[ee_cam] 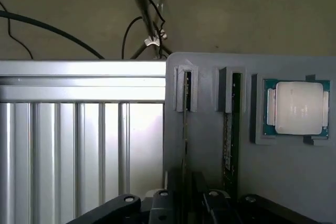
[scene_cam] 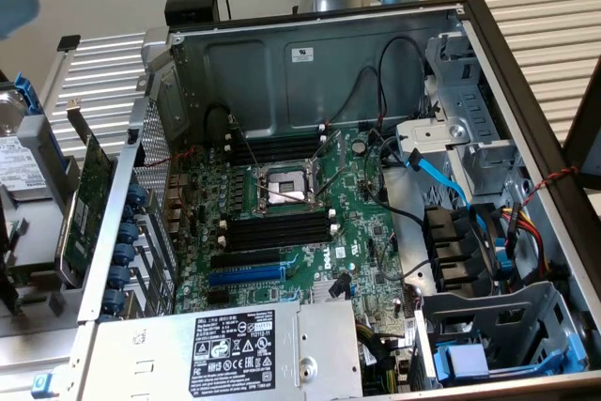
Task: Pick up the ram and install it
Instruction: 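Pick up the ram and move it above insertion slot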
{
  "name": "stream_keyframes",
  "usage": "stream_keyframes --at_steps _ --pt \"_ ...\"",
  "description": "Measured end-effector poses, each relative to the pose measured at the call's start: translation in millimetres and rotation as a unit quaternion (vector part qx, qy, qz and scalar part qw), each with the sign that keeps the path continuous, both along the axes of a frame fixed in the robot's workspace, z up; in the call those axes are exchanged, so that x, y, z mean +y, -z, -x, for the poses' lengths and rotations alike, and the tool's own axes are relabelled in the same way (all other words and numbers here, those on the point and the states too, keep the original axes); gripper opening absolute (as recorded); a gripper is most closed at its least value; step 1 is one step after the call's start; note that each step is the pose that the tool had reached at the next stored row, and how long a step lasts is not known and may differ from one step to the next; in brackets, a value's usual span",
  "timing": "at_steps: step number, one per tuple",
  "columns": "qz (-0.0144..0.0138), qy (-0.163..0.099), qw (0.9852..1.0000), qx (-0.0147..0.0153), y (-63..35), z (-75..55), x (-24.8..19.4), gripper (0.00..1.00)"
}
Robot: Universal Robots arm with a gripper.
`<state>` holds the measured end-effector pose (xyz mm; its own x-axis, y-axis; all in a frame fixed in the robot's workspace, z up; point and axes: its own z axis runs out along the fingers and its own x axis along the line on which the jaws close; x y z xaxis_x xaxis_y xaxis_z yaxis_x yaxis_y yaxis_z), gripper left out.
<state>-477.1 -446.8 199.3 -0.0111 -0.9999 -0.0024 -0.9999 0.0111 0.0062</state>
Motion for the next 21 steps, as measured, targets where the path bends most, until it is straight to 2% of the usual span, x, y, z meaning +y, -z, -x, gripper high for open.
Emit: stream_keyframes --at_steps 1,2,3,7,21 --pt "0.0 0.0 1.0 0.0 0.0 0.2 0.0 0.18" --pt "-0.0001 0.001 1.0 0.0001 -0.2 0.5 -0.1 0.18" --pt "0.0 0.002 1.0 0.0 -0.8 0.6 -0.3 0.13" --pt "0.0 0.009 1.0 0.0 -12.3 0.6 -0.6 0.13" --pt "0.0 0.029 0.9996 0.0006 -75.7 -1.4 -1.5 0.13"
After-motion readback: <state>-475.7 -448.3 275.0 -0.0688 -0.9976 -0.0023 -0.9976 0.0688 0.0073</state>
